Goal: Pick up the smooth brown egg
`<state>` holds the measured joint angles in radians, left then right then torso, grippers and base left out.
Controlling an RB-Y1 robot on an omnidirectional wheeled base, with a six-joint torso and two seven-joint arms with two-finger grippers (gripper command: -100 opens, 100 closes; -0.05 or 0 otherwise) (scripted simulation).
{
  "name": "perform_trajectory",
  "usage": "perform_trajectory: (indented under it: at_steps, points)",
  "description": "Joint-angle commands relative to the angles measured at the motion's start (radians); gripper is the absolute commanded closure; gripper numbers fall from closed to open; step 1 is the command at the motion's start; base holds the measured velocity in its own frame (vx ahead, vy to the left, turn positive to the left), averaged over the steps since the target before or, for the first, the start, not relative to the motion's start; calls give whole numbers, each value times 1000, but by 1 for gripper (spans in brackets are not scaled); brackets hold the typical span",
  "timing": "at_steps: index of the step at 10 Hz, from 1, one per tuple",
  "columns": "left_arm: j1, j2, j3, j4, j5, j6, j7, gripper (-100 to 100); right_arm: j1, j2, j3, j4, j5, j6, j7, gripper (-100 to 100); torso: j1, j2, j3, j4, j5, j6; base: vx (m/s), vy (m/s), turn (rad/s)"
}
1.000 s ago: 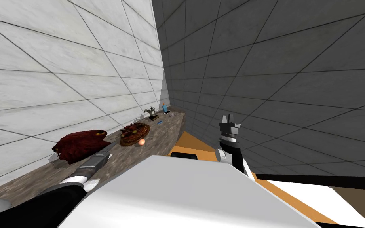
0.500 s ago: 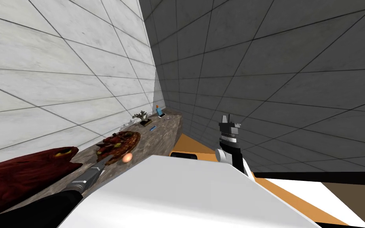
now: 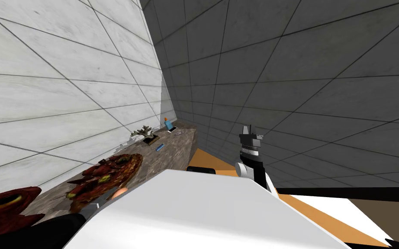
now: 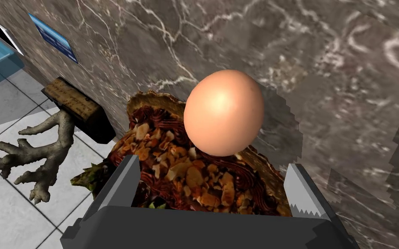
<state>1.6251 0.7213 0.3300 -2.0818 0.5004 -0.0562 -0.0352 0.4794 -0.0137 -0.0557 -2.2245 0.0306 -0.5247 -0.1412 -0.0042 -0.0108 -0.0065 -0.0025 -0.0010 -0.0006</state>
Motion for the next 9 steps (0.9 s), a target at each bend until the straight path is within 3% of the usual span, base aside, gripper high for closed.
perform_trajectory:
  at_steps: [1,3,4,5,6,8,9]
  points:
    - [26,29,-33,22,11,22,16,-100,0,0,0,0,0,0,0,0,0,0,0,0,0,0,166,-5,-78]
    - [35,40,-75,37,15,41,23,-100,0,0,0,0,0,0,0,0,1,2,1,0,0,0,117,8,-57]
    - [40,40,-56,25,17,38,23,-100,0,0,0,0,0,0,0,0,1,5,3,1,0,0,35,5,0]
    - [42,41,-58,26,18,37,24,0,0,0,0,0,0,0,0,0,1,9,5,2,0,0,8,1,-1]
    - [9,34,-76,55,9,38,24,-100,0,0,0,0,0,0,0,0,1,11,6,3,0,0,13,11,-42]
    - [-23,27,-95,83,0,40,24,-100,0,0,0,0,0,0,0,0,2,12,7,3,1,0,20,19,-53]
    - [-12,31,-86,72,5,41,26,-100,0,0,0,0,0,0,0,0,2,12,7,3,1,0,9,10,-9]
